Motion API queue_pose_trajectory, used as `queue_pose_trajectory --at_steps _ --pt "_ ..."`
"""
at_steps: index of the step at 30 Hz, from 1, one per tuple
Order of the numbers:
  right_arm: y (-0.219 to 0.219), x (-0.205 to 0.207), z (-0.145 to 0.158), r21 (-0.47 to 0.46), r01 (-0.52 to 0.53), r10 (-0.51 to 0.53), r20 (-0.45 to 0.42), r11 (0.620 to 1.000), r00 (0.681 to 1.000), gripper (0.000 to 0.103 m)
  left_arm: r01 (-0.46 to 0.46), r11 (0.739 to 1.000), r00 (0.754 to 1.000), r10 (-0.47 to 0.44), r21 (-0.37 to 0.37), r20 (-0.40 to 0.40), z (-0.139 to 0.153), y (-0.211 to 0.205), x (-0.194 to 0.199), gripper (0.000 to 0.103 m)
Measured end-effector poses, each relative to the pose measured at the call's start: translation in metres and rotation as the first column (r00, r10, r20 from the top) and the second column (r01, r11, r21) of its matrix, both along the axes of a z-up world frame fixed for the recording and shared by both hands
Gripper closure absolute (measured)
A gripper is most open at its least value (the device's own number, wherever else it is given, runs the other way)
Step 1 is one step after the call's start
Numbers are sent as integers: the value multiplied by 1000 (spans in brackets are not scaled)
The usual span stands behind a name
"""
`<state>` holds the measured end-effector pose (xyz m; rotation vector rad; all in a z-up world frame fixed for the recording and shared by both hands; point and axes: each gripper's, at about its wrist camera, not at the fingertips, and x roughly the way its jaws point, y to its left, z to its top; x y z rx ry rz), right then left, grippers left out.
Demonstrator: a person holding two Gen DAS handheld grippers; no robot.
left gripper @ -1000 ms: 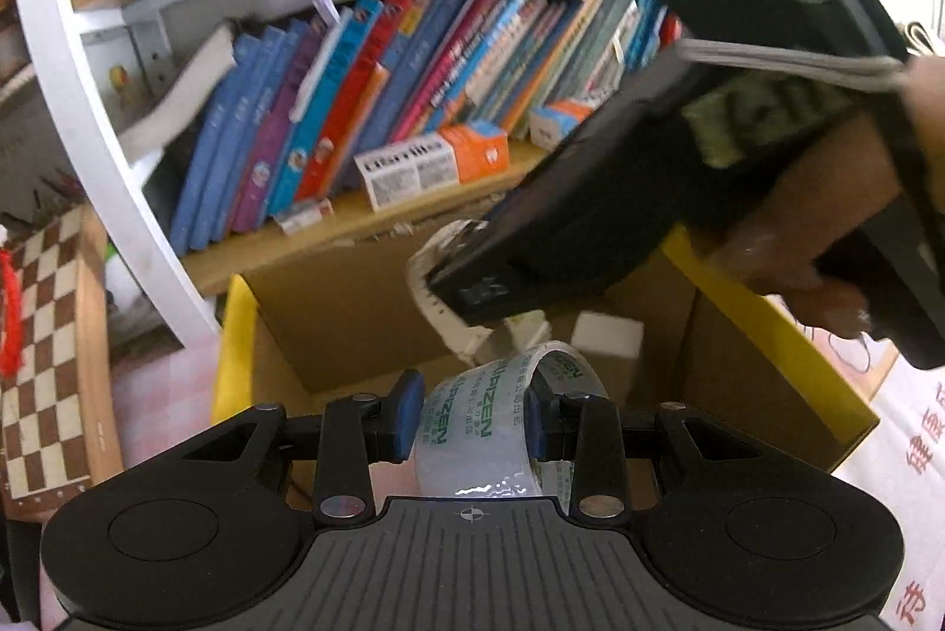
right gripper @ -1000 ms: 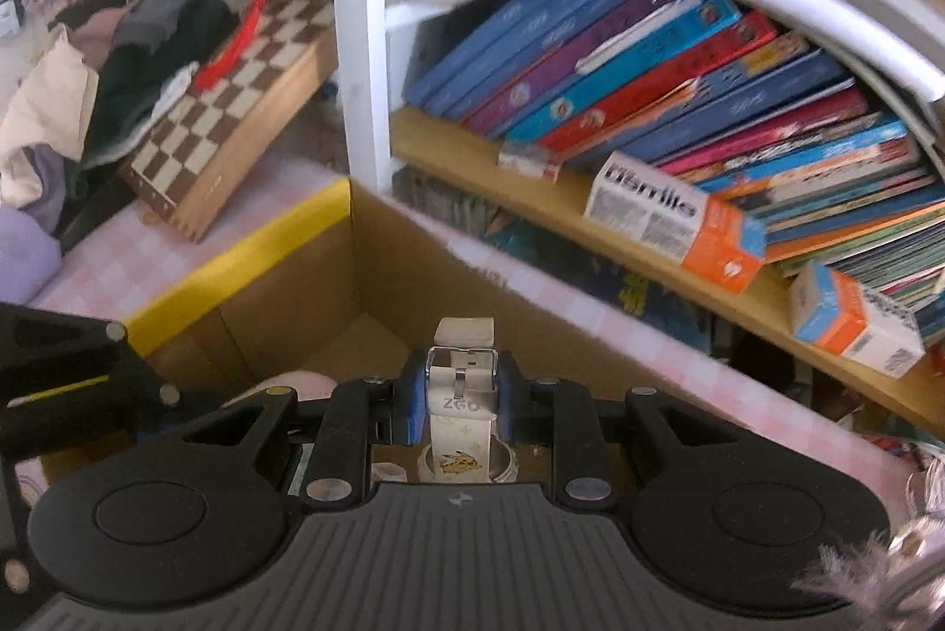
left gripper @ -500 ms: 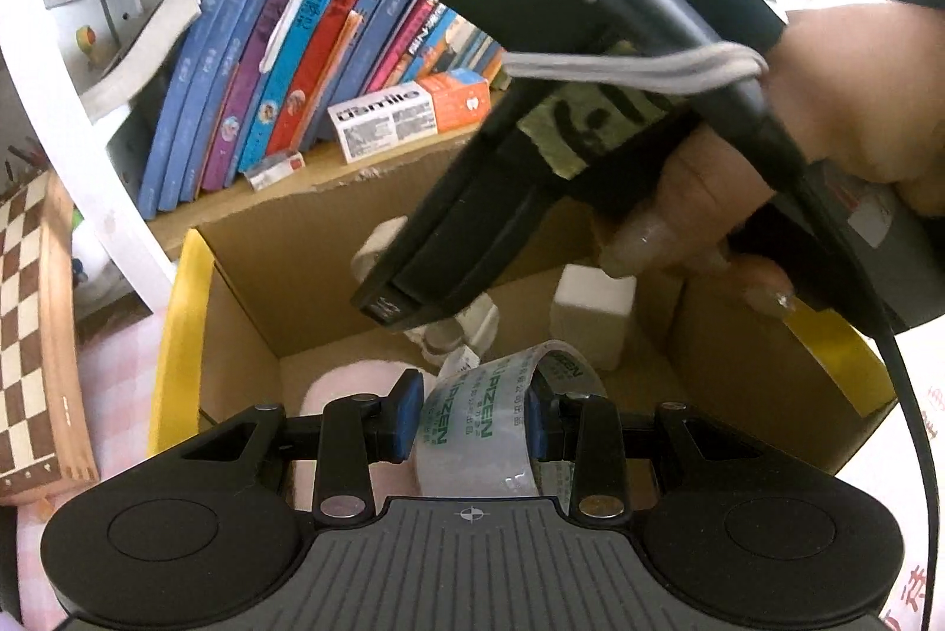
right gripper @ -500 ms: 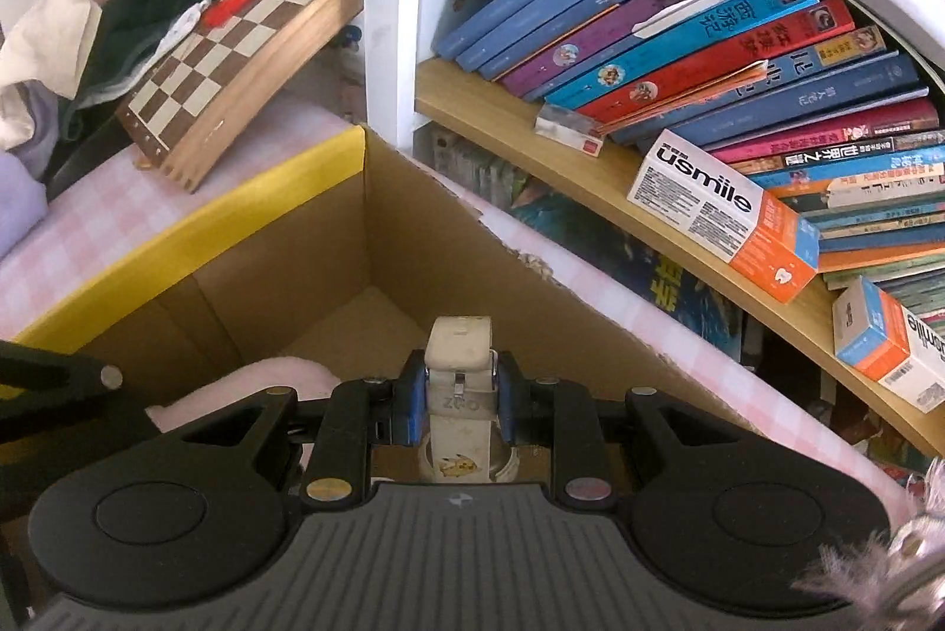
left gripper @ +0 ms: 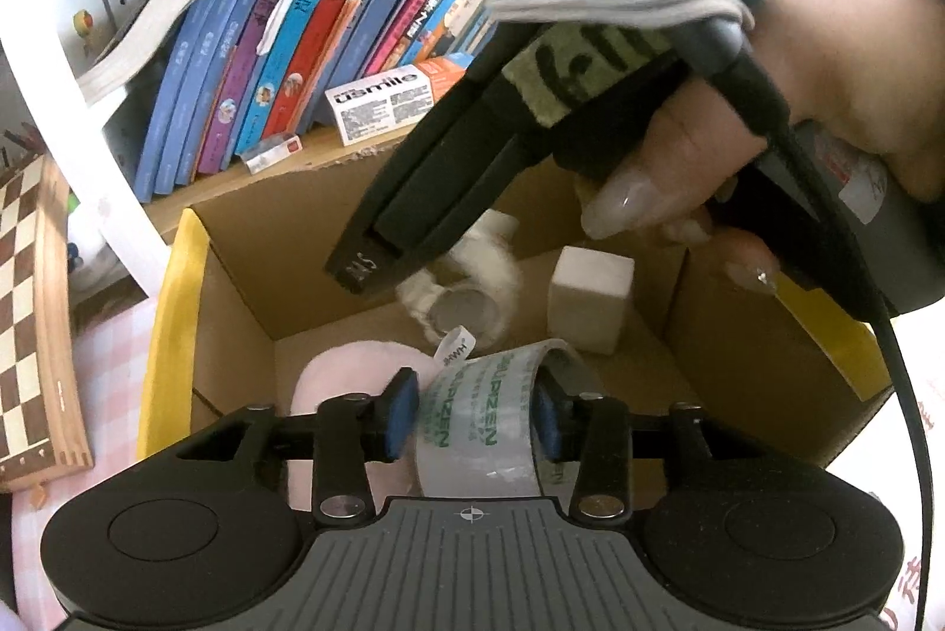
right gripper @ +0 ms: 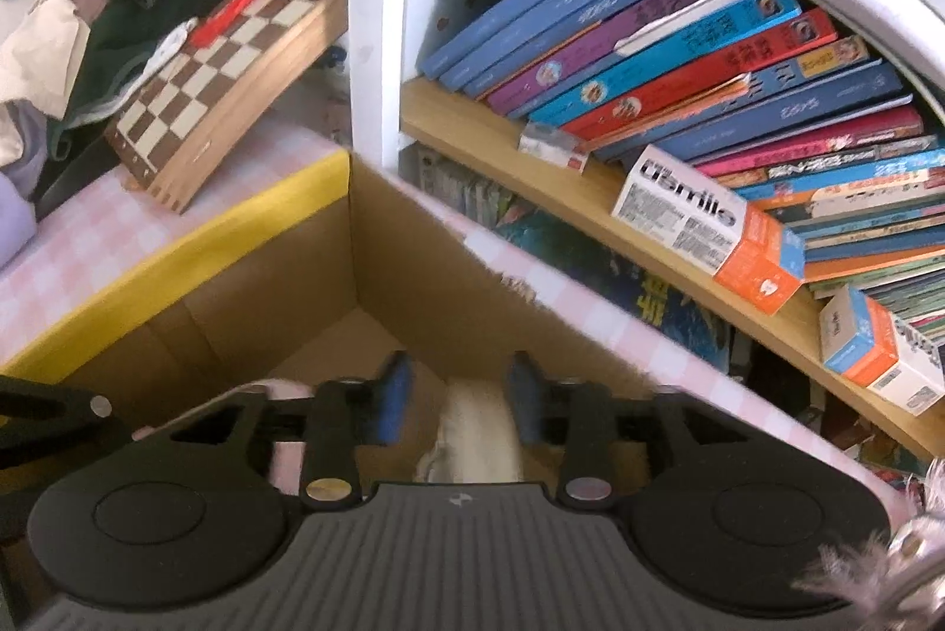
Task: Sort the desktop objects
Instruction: 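Open both tools to drop the tape roll and watch into the yellow box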
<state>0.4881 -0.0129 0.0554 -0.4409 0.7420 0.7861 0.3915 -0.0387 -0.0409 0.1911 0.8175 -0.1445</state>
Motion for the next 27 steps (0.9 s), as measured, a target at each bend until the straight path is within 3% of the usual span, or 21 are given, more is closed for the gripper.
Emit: queue_pose_trajectory --at_steps 3,6,8,18,27 --pt "-2 -2 6 14 9 -9 13 1000 1000 48 -7 1000 1000 7 9 24 5 0 -3 37" --pt "-5 -6 13 30 23 -24 35 999 999 32 -8 1000 998 7 11 56 15 -1 -8 29" --pt "-7 -9 18 45 33 -35 44 998 998 28 -5 1000 997 4 14 79 21 -2 -12 28" --pt "-21 -35 46 102 63 -70 67 993 995 23 -8 999 986 3 31 166 49 0 -44 23" --pt "-54 -83 80 177 100 -121 111 979 986 21 -13 999 968 3 38 252 75 14 -96 20"
